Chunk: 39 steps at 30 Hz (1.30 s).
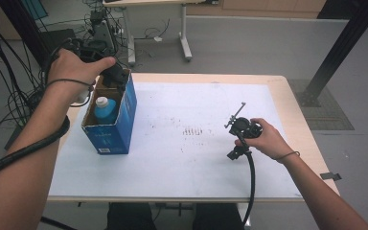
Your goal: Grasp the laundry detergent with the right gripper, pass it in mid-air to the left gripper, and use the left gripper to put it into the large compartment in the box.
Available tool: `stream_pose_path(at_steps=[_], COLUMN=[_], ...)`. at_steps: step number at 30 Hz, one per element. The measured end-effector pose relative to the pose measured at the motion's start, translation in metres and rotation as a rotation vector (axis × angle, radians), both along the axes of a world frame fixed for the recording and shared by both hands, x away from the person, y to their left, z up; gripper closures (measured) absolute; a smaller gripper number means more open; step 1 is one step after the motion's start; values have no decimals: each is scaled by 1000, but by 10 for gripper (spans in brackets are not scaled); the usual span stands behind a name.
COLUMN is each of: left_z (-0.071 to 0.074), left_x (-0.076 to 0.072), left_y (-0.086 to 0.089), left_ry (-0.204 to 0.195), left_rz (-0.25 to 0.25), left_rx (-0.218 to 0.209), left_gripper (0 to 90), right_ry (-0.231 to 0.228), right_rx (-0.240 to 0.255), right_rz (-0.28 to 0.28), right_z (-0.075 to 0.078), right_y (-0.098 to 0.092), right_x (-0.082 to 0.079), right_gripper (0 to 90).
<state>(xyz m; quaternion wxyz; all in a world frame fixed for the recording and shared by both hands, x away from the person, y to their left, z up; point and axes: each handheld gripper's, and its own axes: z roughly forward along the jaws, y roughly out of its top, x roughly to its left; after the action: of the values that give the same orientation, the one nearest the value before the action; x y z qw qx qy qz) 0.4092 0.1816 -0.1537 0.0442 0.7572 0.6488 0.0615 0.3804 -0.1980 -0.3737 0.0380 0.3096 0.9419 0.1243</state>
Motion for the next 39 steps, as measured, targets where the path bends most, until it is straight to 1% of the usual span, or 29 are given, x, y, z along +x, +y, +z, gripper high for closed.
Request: stream_pose_path(at_steps=[5,7,8,10,12,15,18,21,22,26,28,30,32,33,35,36,39], left_z=[4,5,6,7,7,3,1,-1,-1,-3,-7,-11,-18,-22,-28,-31,-45], left_x=[-6,-8,-9,-13,-15,-19,-21,-24,-24,-26,-28,-28,-28,-29,-29,-29,-29], left_y=[-15,-22,-26,-37,-44,-60,-73,-83,-87,-98,-105,-108,-113,-115,-117,-118,-120], left_ry=[-12,-14,-14,-8,-4,30,30,22,26,29,33,33,44,39,52,52,68], left_rz=[-38,-57,-71,-104,-128,-190,-225,-246,-259,-286,-303,-307,-314,-309,-322,-322,-327], left_rx=[-3,-19,-17,-19,-25,-23,-30,-37,-34,-35,-42,-45,-47,-52,-47,-51,-59], left_gripper=[56,56,56,55,54,70,70,68,68,66,66,65,66,66,66,66,66], right_ry=[0,4,4,3,3,4,5,7,6,4,3,3,3,3,7,7,7], right_rx=[-6,-3,-6,-5,-6,-6,-4,-5,-5,-2,-3,-1,1,4,3,0,-2], right_rz=[4,-1,-1,-4,-8,-10,-10,-10,-10,-13,-13,-16,-18,-20,-22,-21,-18], right_z=[-1,-2,-2,-3,-3,-3,-3,-4,-4,-3,-3,-2,-1,-1,-1,0,0], right_y=[0,-1,-1,-2,-3,-4,-5,-5,-5,-7,-7,-8,-9,-9,-9,-9,-9], right_x=[-2,-2,-2,-3,-2,-2,-2,-2,-2,-2,-1,-1,-2,-2,-2,-2,-3], right_gripper=[60,60,60,60,60,60,60,60,60,60,60,60,58,57,57,57,58])
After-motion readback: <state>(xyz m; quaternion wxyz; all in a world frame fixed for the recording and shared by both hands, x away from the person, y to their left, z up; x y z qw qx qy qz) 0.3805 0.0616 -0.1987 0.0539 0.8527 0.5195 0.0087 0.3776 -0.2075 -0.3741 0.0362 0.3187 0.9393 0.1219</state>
